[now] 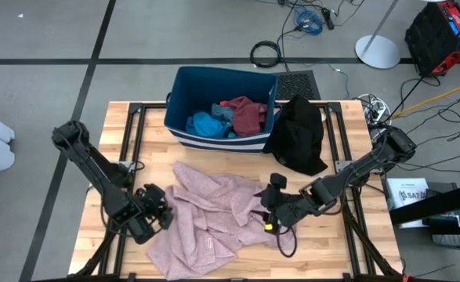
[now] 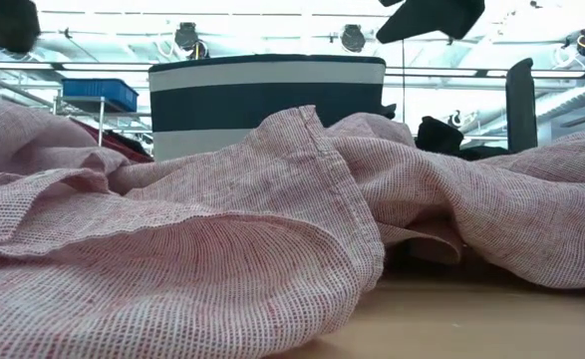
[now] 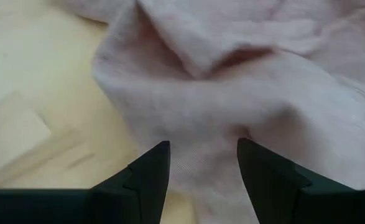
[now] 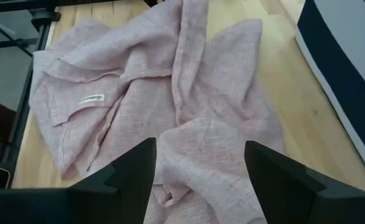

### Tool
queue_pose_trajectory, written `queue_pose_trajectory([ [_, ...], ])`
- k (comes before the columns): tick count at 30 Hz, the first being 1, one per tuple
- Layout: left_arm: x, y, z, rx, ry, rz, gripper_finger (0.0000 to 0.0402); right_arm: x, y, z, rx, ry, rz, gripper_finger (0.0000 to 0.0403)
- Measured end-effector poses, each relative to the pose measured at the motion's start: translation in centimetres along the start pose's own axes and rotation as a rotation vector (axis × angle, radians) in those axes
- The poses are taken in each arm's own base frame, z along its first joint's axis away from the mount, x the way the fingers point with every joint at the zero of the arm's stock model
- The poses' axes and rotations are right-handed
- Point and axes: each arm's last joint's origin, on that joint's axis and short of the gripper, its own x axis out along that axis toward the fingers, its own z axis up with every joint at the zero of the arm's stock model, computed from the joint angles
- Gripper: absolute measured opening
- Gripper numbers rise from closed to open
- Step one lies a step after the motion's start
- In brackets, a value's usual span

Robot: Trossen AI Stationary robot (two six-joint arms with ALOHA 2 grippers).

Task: Sort clothes
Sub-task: Put the pink polo shirt into the blue laundry organizer

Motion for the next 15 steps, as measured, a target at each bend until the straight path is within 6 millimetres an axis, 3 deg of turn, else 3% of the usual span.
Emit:
queue_pose_trajectory([
  [15,6.7,2.1,2.5,0.087,-0.068,-0.028,0.0196,0.0,0.0,0.0,0.01,-0.016,-0.027,0.0233],
])
